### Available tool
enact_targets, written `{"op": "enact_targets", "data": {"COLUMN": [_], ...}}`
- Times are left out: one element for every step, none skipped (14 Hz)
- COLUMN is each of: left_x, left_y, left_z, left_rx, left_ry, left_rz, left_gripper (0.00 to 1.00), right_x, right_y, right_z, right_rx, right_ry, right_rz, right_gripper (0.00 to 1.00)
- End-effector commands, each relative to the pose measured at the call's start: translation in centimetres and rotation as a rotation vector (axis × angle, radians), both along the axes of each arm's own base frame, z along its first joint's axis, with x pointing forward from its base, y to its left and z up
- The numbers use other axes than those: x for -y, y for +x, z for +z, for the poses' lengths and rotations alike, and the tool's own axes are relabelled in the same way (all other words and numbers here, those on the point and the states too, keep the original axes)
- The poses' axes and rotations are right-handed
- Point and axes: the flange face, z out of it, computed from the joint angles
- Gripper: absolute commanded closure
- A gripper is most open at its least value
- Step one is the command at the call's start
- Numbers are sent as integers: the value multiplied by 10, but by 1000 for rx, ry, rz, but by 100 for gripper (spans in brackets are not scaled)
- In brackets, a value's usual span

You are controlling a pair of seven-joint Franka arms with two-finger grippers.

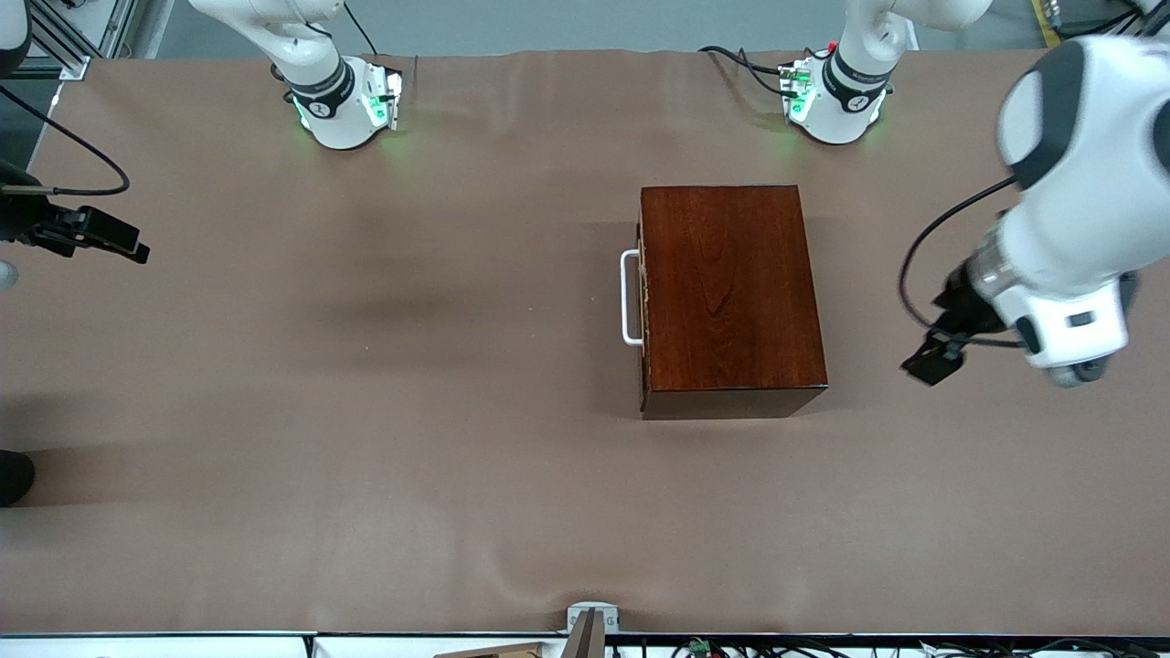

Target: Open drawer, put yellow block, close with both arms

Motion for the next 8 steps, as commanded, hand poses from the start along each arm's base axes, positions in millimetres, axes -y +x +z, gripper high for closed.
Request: {"op": "enact_targets", "data": {"left_x": [-47, -64, -74, -84, -95, -102, -118, -120], "left_y": [-32, -38, -44, -51, -58, -65, -70, -73], "left_z": [18, 20, 20, 22, 26, 30, 34, 37], "left_rx": [-10, -10, -15, -13, -9, -2, 5, -2], "left_ry": [-61, -72, -80, -88, -90, -98, -102, -108], "left_rz": [-135, -180, -232, -283, -317, -360, -387, -439], "left_gripper": [0, 0, 0, 0, 0, 0, 0, 0], "right_x": [3, 3, 3, 3, 4, 3, 4, 3], "right_y": [-3, -3, -3, -3, -3, -3, -3, -3], "right_z": [0, 0, 0, 0, 0, -1, -1, -1], "right_rx": [-5, -5, -5, -5, -5, -6, -6, -6], "right_ry": [-8, -8, -8, -8, -8, -8, -8, -8], "right_rz": [1, 1, 1, 1, -1, 1, -1, 1], "right_gripper": [0, 0, 0, 0, 0, 0, 0, 0]}}
